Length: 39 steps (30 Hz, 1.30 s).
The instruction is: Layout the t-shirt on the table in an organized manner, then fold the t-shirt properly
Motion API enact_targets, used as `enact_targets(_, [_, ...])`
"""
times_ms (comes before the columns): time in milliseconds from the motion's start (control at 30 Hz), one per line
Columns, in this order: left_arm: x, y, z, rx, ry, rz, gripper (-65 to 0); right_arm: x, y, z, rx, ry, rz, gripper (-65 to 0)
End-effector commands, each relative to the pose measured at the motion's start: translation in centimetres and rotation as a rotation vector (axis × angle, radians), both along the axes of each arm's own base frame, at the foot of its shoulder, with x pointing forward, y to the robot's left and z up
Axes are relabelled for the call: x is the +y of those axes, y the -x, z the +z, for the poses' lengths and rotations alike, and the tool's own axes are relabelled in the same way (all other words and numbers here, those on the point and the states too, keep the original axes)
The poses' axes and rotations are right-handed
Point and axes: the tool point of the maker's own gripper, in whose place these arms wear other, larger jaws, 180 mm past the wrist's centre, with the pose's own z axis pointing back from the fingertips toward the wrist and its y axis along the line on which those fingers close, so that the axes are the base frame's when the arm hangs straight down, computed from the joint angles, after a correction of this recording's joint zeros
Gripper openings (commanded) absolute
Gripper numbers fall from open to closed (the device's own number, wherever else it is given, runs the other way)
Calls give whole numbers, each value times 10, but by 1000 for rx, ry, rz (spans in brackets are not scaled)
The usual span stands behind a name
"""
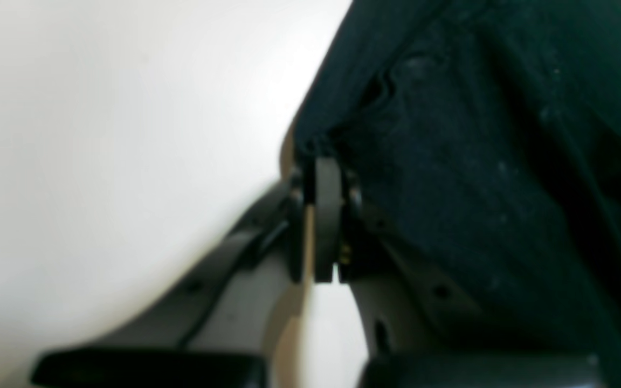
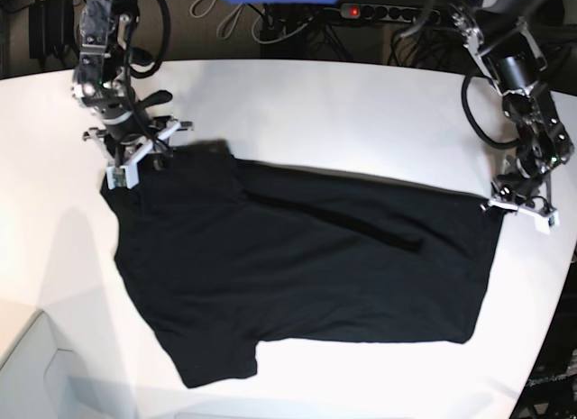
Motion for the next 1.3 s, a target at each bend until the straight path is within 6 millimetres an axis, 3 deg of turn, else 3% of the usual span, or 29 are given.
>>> enact_targets(0, [8,-8,13,-31,-21,-1,-649,-2,-10,11,-44,0,0,-509])
enact_targets(167, [8,-8,13,-31,-21,-1,-649,-4,-11,4,-27,-4,-8,-645])
enact_targets(300, [8,-8,13,-31,-20,0,-649,-4,-12,8,-38,-4,-7,-650])
enact_targets(600, [9,-8,13,-31,-22,1,-649,1,-33,65,-189,28,18,-650])
enact_targets(733, [9,-7,13,-30,-22,1,-649,0,-30,62,-180,28,17,-650])
enact_targets(833, [9,-7,13,-30,-22,1,-649,-1,-22,49,-141,25,11,-650])
enact_targets(933, [9,-7,13,-30,-22,1,-649,-4,-17,42,-118,28,6,-581])
enact_targets(1100, [9,-7,13,-30,-22,1,-649,-7,-12,32,-90,28,2,-413])
enact_targets(1267, [9,-8,13,-31,-22,1,-649,-8,-9,19,-56,20,-4,-362])
